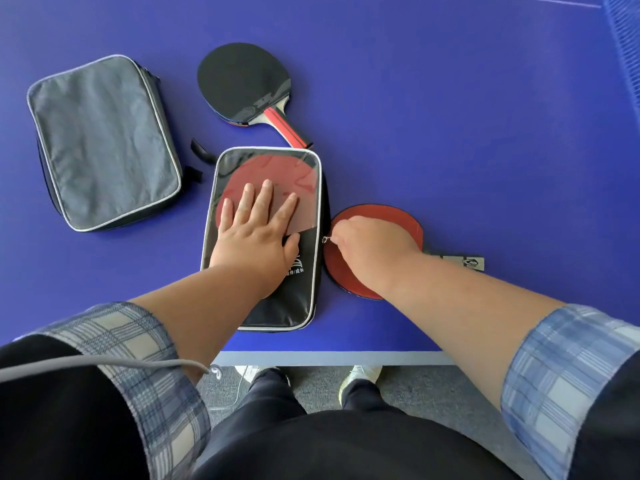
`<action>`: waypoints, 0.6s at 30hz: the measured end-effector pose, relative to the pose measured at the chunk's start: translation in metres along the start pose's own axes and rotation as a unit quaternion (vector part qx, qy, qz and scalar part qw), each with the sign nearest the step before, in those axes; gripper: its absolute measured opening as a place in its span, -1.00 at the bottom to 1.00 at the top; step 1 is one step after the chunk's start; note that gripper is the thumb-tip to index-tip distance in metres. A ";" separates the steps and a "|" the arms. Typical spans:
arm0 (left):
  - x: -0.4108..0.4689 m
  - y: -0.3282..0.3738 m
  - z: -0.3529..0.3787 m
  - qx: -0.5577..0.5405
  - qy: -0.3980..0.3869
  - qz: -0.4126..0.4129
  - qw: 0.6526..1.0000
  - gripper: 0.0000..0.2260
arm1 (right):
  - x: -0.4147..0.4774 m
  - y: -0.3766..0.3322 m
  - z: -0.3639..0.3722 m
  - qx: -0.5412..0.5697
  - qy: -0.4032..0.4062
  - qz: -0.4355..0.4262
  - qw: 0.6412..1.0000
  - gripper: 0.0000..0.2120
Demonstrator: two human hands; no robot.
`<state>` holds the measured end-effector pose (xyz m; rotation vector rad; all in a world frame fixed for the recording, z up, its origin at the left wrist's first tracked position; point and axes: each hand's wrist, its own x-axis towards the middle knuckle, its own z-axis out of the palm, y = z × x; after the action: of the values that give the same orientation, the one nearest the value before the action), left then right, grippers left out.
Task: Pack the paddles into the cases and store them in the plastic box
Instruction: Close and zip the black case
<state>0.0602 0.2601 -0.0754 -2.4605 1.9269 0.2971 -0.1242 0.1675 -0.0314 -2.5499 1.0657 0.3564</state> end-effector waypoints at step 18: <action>-0.012 0.005 -0.001 -0.020 -0.018 0.005 1.000 -0.41 | 0.109 0.023 -0.046 -0.071 -0.005 0.102 0.992 -0.73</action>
<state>0.0527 0.2705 -0.0725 -2.4518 1.9401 0.3799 -0.0619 0.0639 -0.0346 -2.5633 1.3457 0.5145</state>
